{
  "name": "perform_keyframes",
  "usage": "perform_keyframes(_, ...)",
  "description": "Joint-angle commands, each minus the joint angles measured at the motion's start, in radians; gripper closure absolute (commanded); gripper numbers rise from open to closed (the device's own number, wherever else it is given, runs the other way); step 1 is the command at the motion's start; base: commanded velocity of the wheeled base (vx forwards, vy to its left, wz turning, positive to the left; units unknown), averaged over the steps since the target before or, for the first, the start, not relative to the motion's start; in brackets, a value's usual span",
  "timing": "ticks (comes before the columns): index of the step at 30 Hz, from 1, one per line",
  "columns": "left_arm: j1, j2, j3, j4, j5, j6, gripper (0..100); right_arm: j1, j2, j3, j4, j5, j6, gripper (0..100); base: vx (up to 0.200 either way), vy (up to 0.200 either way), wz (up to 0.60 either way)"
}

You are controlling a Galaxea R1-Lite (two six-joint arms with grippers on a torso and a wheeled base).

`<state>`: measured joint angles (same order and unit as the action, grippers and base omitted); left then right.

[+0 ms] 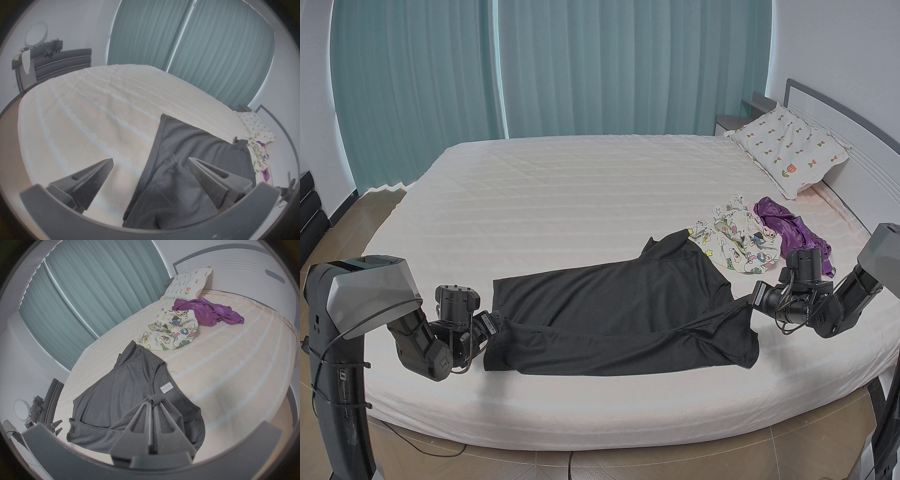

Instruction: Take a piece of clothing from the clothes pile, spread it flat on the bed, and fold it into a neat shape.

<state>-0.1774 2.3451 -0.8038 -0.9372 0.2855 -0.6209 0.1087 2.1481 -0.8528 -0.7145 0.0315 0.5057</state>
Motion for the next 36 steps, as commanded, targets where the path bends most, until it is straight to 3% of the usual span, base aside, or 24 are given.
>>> perform_keyframes(1, 0.029, -0.110, 0.101, -0.002, -0.085, 0.000, 0, 0.003, -0.004, 0.003, 0.000, 0.001, 0.016, 100, 0.000, 0.000, 0.00)
perform_keyframes(2, 0.039, -0.133, 0.155, -0.003, -0.172, 0.001, 0, 0.005, -0.005, 0.003, 0.000, 0.001, 0.034, 100, 0.000, 0.000, 0.00)
perform_keyframes(4, 0.050, -0.139, 0.201, -0.006, -0.264, 0.010, 0, 0.008, -0.004, 0.003, 0.001, 0.002, 0.040, 100, 0.000, 0.000, 0.00)
perform_keyframes(7, 0.067, -0.130, 0.222, -0.009, -0.328, 0.053, 0, 0.009, -0.004, 0.003, 0.001, 0.002, 0.040, 100, 0.000, 0.000, 0.00)
perform_keyframes(10, 0.085, -0.109, 0.245, -0.014, -0.444, 0.130, 0, 0.014, -0.004, 0.004, 0.001, 0.001, 0.042, 100, 0.000, 0.000, 0.00)
perform_keyframes(13, 0.084, -0.104, 0.250, -0.017, -0.494, 0.145, 0, 0.014, -0.004, 0.006, 0.003, 0.001, 0.042, 100, 0.000, 0.000, 0.00)
perform_keyframes(21, 0.079, -0.033, 0.209, -0.018, -0.493, 0.214, 0, 0.014, -0.001, 0.012, 0.001, 0.001, 0.040, 100, 0.000, 0.000, 0.00)
perform_keyframes(22, 0.079, -0.026, 0.206, -0.018, -0.491, 0.216, 100, 0.014, -0.001, 0.012, 0.001, 0.002, 0.042, 100, 0.000, 0.000, 0.00)
perform_keyframes(36, 0.121, -0.043, 0.275, -0.009, -0.488, 0.294, 100, 0.014, -0.004, 0.012, 0.003, 0.001, 0.040, 100, 0.000, 0.000, 0.00)
